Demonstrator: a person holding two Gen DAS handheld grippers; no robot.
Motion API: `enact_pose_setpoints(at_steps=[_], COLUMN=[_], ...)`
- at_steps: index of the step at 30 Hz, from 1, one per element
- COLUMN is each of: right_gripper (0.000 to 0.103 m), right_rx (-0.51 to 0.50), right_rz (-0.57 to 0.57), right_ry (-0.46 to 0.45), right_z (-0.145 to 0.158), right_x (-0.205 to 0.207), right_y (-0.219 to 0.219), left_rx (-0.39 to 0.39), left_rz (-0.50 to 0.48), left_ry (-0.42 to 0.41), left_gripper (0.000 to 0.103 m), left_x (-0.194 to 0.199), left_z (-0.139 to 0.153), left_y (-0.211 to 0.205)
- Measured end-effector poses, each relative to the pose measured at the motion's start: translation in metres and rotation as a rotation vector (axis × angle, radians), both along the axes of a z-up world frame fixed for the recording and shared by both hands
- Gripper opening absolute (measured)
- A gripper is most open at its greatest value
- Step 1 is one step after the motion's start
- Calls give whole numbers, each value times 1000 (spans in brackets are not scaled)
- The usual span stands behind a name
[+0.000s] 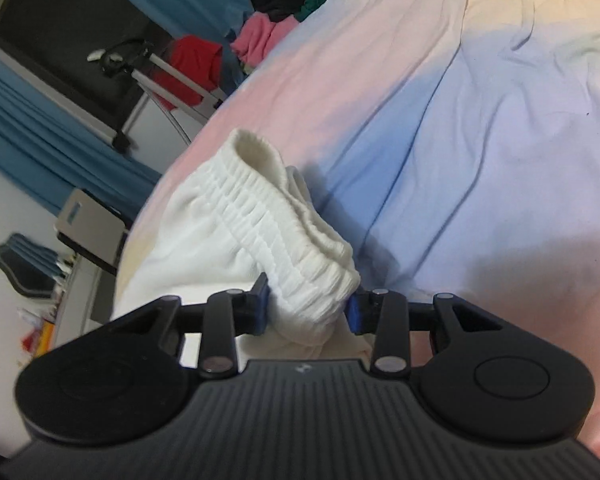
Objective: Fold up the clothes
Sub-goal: 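Grasp the folded pants edge with the left gripper while the right gripper holds the cuffs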
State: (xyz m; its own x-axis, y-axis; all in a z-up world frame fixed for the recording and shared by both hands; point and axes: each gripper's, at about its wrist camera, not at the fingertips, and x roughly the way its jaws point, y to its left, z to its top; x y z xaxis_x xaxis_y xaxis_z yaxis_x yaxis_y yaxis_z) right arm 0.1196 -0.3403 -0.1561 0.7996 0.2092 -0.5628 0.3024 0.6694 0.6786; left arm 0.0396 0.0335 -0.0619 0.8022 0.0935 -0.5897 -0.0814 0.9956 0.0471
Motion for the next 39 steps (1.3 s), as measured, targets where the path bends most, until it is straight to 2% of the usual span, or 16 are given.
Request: enact_pose_setpoints(at_steps=[5, 9, 13, 15, 16, 18, 19, 20, 21, 25, 30, 33, 39], right_gripper=[41, 45, 69, 70, 70, 71, 74, 80, 80, 84, 84, 84, 79], right_rx=[-7, 15, 8, 22, 35, 60, 65, 68, 65, 18, -130, -177, -256], right_rz=[0, 0, 16, 29, 35, 48, 56, 65, 75, 146, 199, 202, 189], right_ry=[-10, -8, 2, 14, 19, 26, 32, 37, 45, 44, 43, 41, 16], right_z=[0, -2, 0, -3, -4, -6, -7, -8, -9, -6, -2, -1, 6], right_x=[0, -1, -1, 0, 0, 0, 0, 1, 1, 2, 3, 3, -2], right_y=[2, 0, 4, 4, 4, 2, 3, 4, 6, 20, 39, 44, 51], left_rx=[-20, -75, -147, -174, -192, -234, -234, -226, -216, -283, -230, -194, -181], left_rz=[7, 4, 10, 31, 38, 42, 48, 58, 69, 117, 106, 94, 93], left_ry=[4, 28, 42, 18, 4, -19, -30, -44, -59, -78, -51, -46, -37], left_gripper=[82, 82, 82, 69, 66, 52, 50, 40, 34, 28, 28, 30, 31], left_x=[3, 5, 9, 9, 9, 6, 4, 2, 0, -3, -2, -4, -6], left_z=[-3, -7, -14, -15, -14, -10, -8, -5, -3, 6, 2, 2, 0], left_y=[1, 3, 7, 12, 14, 20, 20, 21, 21, 39, 31, 26, 24])
